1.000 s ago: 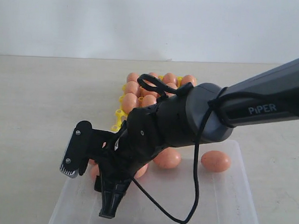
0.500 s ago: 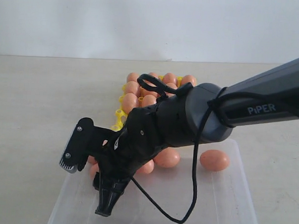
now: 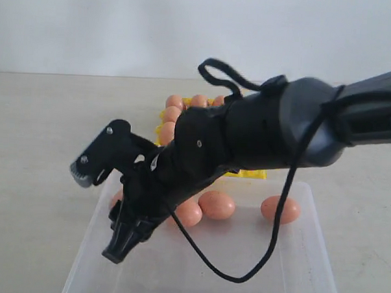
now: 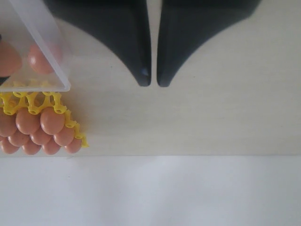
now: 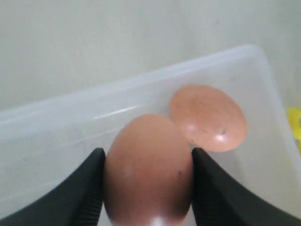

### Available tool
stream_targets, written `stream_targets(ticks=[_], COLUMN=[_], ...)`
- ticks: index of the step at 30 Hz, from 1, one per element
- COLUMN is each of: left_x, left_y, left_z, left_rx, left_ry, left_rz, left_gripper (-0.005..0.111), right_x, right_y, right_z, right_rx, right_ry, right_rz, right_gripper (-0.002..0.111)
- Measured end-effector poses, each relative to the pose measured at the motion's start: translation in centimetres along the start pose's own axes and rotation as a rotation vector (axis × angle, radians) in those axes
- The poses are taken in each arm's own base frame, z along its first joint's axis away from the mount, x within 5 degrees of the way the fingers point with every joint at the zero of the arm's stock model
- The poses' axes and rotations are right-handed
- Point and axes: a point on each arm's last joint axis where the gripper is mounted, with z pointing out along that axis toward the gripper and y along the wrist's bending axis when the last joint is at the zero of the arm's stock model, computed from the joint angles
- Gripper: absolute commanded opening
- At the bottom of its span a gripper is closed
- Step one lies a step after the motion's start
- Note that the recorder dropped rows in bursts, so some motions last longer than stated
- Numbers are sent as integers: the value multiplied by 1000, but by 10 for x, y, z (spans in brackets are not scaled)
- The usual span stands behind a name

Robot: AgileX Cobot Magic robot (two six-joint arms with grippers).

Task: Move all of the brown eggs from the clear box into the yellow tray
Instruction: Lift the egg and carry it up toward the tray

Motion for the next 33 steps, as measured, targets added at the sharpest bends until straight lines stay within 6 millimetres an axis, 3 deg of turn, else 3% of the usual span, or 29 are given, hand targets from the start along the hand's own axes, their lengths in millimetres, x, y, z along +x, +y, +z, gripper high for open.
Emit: stream_targets(ticks=[5, 9, 17, 24, 28, 33], left_x=[0, 0, 0, 0, 0, 0], left_y=[0, 0, 0, 0, 0, 0], left_z=[0, 0, 0, 0, 0, 0], left_rx=[0, 0, 0, 0, 0, 0], left_ry=[0, 0, 0, 0, 0, 0], left_rz=[0, 0, 0, 0, 0, 0], left_gripper=[4, 4, 4, 4, 4, 4], right_x=[-20, -20, 22, 57, 67, 76], right_y=[4, 8, -2, -18, -28, -37], right_z=[-44, -83, -139, -170, -184, -198], right_rx=[-11, 14, 305, 571, 763, 1028], right_ry=[-155, -303, -601, -788, -834, -783], right_rz=[143, 290, 544, 853, 861, 737], right_gripper=[0, 0, 0, 0, 0, 0])
